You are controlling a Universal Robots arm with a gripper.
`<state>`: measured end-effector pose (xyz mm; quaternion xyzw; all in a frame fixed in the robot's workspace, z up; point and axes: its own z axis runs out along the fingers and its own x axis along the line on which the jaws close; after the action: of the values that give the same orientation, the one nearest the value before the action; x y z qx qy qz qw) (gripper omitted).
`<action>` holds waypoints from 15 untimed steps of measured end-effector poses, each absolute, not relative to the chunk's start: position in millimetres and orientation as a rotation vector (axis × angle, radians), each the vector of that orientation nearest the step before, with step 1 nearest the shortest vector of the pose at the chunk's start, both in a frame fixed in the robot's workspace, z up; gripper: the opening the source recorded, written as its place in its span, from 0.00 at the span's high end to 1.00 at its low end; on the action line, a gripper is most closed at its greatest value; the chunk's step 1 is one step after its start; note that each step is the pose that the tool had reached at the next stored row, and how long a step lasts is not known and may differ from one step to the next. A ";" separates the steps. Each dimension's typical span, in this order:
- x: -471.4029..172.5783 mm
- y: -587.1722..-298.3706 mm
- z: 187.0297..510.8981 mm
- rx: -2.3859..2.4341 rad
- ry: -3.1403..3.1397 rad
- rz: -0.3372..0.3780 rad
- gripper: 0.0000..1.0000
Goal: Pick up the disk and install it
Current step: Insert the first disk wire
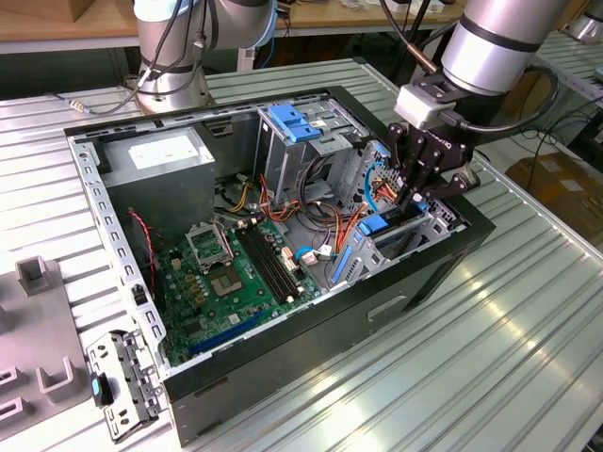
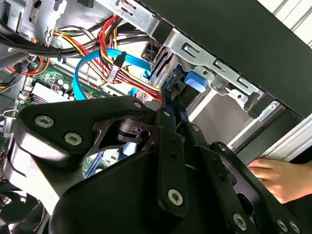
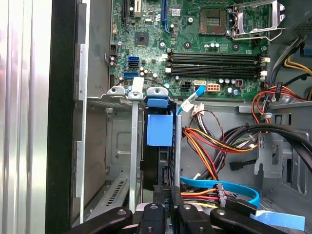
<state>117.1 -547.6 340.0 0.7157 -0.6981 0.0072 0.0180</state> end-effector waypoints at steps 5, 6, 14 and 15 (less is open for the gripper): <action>117.1 -547.5 351.7 2.223 -2.168 0.023 0.76; 117.1 -547.6 354.8 2.222 -2.168 0.023 0.76; 117.1 -547.5 361.8 2.222 -2.168 0.024 0.89; 117.1 -547.5 361.8 2.222 -2.168 0.024 0.89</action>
<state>117.1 -547.5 361.8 0.7157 -0.6981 0.0077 0.0186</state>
